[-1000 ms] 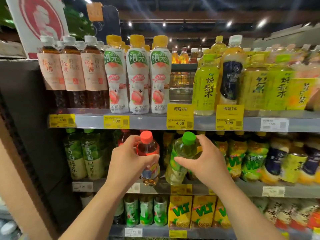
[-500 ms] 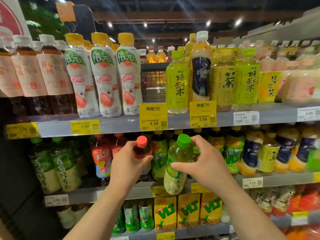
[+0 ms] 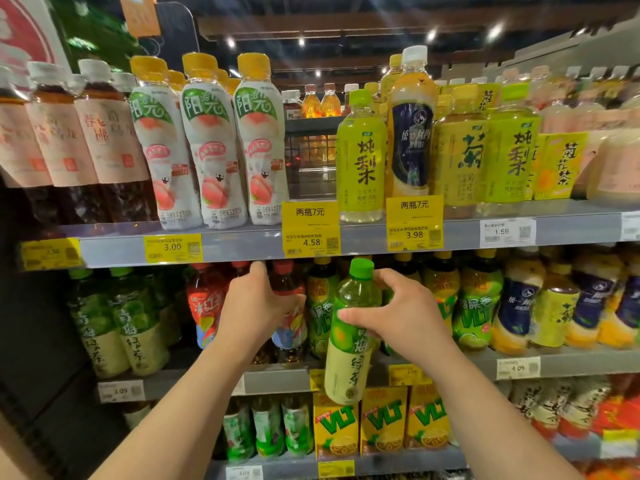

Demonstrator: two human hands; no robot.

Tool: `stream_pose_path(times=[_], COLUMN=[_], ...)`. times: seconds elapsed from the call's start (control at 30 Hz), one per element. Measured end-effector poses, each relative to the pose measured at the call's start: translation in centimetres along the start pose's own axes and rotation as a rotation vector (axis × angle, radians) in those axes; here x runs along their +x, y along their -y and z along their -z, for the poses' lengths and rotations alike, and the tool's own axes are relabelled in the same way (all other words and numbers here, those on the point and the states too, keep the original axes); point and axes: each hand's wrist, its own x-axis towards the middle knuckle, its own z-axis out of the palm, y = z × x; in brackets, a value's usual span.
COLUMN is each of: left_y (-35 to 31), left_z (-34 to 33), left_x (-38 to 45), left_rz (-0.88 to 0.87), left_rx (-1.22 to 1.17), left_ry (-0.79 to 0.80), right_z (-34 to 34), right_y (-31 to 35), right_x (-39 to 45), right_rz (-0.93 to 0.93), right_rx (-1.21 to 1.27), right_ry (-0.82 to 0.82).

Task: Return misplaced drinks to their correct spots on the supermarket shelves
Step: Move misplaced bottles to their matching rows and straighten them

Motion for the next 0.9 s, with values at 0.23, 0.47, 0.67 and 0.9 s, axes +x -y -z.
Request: stream_pose_path(times=[0.23,0.47,0.67,0.9], left_y=[-0.6,-0.2,1.5,5.0], left_z=[-0.1,-0.5,-0.1,4.6], left_x=[0.3,-0.5,-0.5,-2.3], left_rz=[-0.018,-0.144,-0.269,-0.351], left_rx=[0.145,0.239,0.319,0.172], left_ry=[0.009,-0.031,0.0,-0.07], right_z=[-1.8,-3.4,-4.4,-7.5], right_y=[0.2,0.8,2.4,4.3], right_x=[1.0,0.9,0.5,1.0], right_rz=[0.005,-0.024,-0.028,-0.001], right_rx=[0.024,0.054,0.103,0.095], right_ry=[0.025,-0.006,0.012,0.098])
